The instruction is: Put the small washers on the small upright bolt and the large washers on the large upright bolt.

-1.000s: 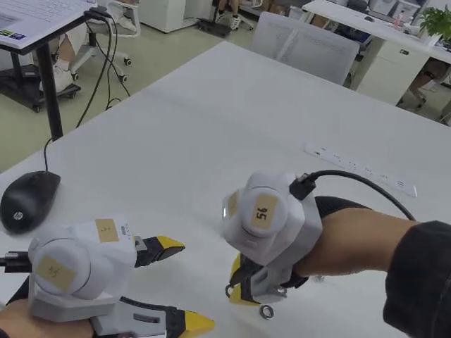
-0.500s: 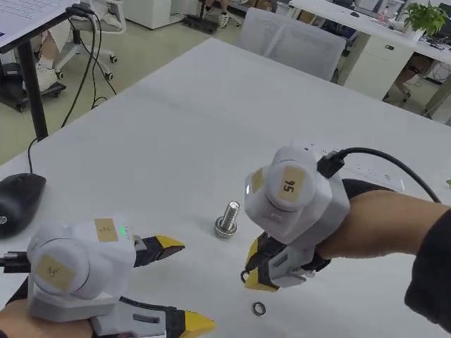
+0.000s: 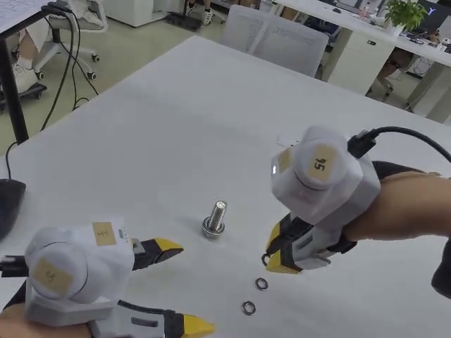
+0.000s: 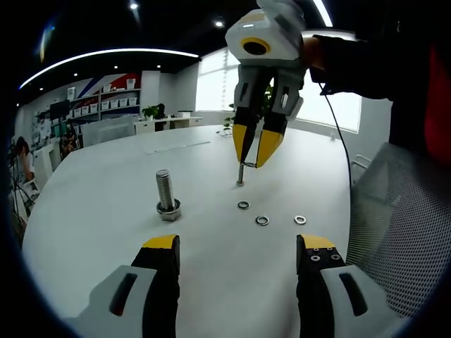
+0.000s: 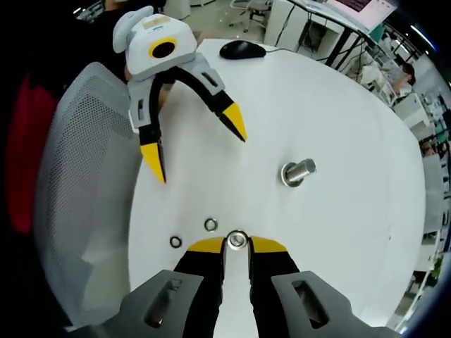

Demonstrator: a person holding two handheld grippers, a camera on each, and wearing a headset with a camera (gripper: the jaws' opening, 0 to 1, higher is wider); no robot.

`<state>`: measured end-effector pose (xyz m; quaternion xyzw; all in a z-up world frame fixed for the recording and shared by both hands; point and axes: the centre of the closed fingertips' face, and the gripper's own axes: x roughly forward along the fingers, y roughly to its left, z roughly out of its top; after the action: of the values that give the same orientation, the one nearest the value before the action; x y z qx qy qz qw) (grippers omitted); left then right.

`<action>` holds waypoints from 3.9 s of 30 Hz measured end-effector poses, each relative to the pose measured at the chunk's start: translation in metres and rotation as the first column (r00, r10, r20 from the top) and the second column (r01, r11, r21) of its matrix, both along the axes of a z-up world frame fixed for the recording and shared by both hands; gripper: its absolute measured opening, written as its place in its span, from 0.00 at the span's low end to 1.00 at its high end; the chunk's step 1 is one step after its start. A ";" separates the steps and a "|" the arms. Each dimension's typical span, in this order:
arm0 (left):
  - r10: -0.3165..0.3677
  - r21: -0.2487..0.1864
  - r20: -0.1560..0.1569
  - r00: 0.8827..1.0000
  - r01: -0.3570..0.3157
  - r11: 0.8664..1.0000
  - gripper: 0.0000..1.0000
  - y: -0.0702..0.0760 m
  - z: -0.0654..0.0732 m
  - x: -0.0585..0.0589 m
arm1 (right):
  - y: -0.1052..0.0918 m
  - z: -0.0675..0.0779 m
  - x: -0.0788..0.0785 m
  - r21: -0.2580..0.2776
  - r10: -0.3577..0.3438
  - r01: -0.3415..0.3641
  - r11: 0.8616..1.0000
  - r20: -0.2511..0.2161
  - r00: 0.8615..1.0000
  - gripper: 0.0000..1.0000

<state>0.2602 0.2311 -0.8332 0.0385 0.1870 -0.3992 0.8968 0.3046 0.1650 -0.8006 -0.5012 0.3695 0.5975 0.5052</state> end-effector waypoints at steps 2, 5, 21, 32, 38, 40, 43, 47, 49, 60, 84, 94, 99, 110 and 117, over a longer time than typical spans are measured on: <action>-0.005 0.002 -0.001 1.000 0.005 1.000 0.66 -0.001 0.000 0.001 | -0.004 0.002 0.003 -0.001 -0.007 0.007 1.000 0.004 1.000 0.13; -0.011 0.001 -0.002 1.000 0.011 1.000 0.66 -0.004 -0.001 0.002 | -0.010 0.006 0.007 -0.001 -0.021 0.021 1.000 0.012 1.000 0.13; -0.041 -0.004 -0.005 0.999 0.041 0.999 0.66 -0.010 -0.001 0.008 | -0.040 0.022 0.032 -0.028 -0.084 0.085 0.996 0.053 0.995 0.13; -0.045 -0.003 -0.010 0.999 0.045 0.999 0.66 -0.009 -0.002 0.009 | -0.056 0.019 0.049 -0.053 -0.126 0.130 0.990 0.064 0.990 0.13; -0.045 0.000 -0.013 0.999 0.045 0.999 0.66 -0.009 -0.003 0.009 | -0.058 0.014 0.054 -0.058 -0.136 0.140 0.988 0.057 0.989 0.13; -0.043 -0.001 -0.015 0.999 0.043 0.999 0.66 -0.009 -0.004 0.009 | -0.057 0.013 0.055 -0.055 -0.137 0.140 0.989 0.053 0.989 0.13; -0.042 0.000 -0.017 0.999 0.042 0.999 0.66 -0.008 -0.004 0.009 | -0.058 0.010 0.057 -0.060 -0.137 0.140 0.988 0.050 0.989 0.13; -0.040 0.002 -0.020 0.999 0.040 0.999 0.66 -0.008 -0.006 0.009 | -0.058 0.005 0.056 -0.062 -0.140 0.142 0.988 0.038 0.989 0.13; -0.038 0.002 -0.022 0.999 0.038 0.999 0.66 -0.008 -0.007 0.009 | -0.058 0.004 0.056 -0.066 -0.141 0.143 0.988 0.036 0.989 0.13; -0.041 0.002 -0.027 0.999 0.041 0.999 0.66 -0.009 -0.007 0.008 | -0.058 0.002 0.057 -0.064 -0.141 0.142 0.988 0.026 0.990 0.13; -0.047 -0.014 -0.022 0.999 0.047 0.999 0.67 -0.009 -0.004 0.008 | -0.059 -0.005 0.059 -0.087 -0.137 0.138 0.987 0.017 0.990 0.14; -0.052 -0.024 -0.008 0.999 0.052 0.998 0.69 -0.011 -0.002 0.008 | -0.059 -0.007 0.061 -0.090 -0.139 0.139 0.986 0.012 0.990 0.14; -0.052 -0.039 0.008 0.999 0.052 0.998 0.70 -0.012 0.001 0.009 | -0.059 -0.008 0.062 -0.090 -0.141 0.141 0.986 0.011 0.990 0.14; -0.055 -0.057 0.037 0.998 0.058 0.997 0.72 -0.012 0.005 0.010 | -0.059 -0.012 0.061 -0.095 -0.141 0.141 0.985 0.006 0.990 0.14; -0.062 -0.066 0.045 0.997 0.065 0.996 0.71 -0.014 0.005 0.009 | -0.058 -0.015 0.059 -0.093 -0.144 0.143 0.985 0.001 0.990 0.14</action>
<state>0.2690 0.2173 -0.8277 0.0228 0.1531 -0.4325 0.8882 0.3640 0.1065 -0.8153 -0.4943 0.4335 0.5434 0.5220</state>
